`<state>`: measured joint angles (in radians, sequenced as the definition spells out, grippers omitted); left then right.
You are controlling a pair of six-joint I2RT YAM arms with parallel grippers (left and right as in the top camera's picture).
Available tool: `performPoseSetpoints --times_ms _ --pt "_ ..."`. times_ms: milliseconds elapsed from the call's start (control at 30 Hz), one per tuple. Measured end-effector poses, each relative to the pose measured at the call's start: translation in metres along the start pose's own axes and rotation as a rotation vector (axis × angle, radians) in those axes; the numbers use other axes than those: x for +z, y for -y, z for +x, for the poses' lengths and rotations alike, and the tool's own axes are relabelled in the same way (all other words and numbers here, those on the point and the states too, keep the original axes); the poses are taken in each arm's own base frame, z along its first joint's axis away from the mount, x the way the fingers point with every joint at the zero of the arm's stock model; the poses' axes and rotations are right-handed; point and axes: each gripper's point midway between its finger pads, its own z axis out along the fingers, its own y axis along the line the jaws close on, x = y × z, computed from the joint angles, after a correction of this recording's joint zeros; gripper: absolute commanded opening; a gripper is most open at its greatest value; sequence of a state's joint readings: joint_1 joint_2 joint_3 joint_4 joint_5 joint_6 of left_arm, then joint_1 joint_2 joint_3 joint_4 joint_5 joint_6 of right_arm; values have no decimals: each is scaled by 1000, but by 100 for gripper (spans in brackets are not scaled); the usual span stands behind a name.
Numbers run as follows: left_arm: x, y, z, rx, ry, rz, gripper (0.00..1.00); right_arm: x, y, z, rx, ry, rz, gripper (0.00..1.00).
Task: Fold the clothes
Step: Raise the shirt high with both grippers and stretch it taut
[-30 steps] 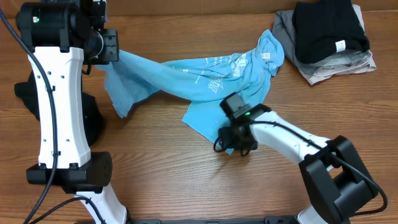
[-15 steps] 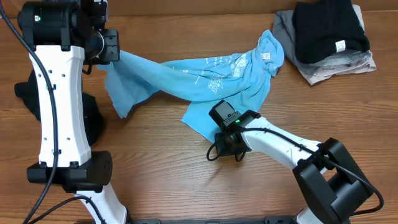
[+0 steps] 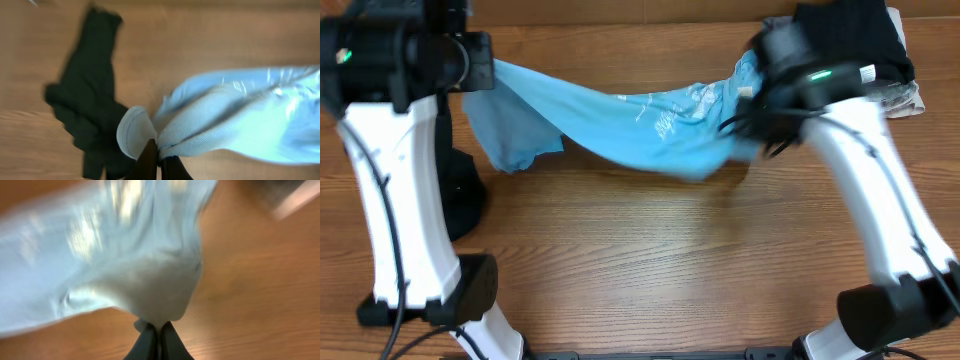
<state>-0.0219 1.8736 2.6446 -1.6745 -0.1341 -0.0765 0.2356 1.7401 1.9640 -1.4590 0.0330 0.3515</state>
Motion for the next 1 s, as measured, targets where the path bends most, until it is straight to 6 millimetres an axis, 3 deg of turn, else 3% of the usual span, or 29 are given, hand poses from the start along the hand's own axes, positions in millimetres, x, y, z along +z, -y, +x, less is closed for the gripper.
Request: performPoseSetpoints --times_ms 67,167,300,433,600,767,900,1000 --pt "-32 -9 -9 -15 102 -22 4 -60 13 -35 36 166 -38 4" --pt "-89 -24 -16 -46 268 -58 4 -140 35 -58 86 381 -66 4" --pt "-157 -44 -7 -88 436 -102 4 -220 56 -53 125 570 -97 4" --pt "-204 -56 10 -116 540 -118 4 -276 67 -44 134 735 -131 4" --pt "-234 -63 24 -135 607 -125 4 -322 68 -19 103 862 -166 4" --pt "-237 -65 26 -139 614 -133 4 -353 69 8 72 949 -169 4" --pt "-225 -64 20 -133 586 -143 4 -360 71 13 67 970 -160 4" --pt "-205 -63 8 -124 548 -160 4 -346 71 -1 64 935 -147 4"
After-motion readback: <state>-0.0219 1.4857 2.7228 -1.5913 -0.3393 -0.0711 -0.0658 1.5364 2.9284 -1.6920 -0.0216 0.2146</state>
